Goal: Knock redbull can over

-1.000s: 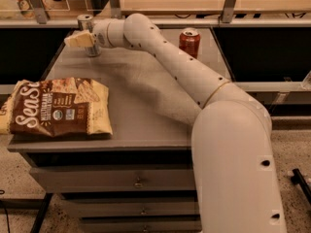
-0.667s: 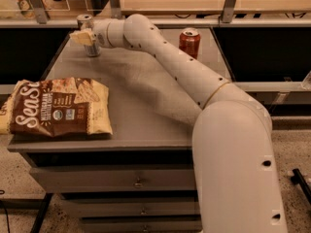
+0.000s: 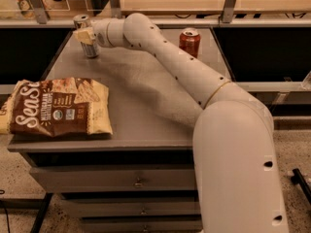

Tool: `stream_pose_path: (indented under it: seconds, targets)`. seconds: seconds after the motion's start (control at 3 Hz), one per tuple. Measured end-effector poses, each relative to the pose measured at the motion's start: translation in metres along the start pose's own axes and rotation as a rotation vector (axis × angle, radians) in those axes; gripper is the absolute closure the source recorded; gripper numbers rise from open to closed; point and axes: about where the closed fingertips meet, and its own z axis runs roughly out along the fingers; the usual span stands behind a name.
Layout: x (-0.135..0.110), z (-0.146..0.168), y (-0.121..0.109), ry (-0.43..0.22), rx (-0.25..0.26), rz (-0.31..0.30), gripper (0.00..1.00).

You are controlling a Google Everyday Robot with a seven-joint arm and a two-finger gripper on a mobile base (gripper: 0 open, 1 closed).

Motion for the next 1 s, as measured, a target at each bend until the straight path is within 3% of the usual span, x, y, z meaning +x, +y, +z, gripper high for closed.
stream_pose_path:
  seconds: [0.33,1.0]
  targets:
    - [-0.018,-0.013,-0.003,0.066,0.013,-0.048,1.00]
    - [-0.019,-0.068,-0.012,0.404,0.054,-0.220,1.00]
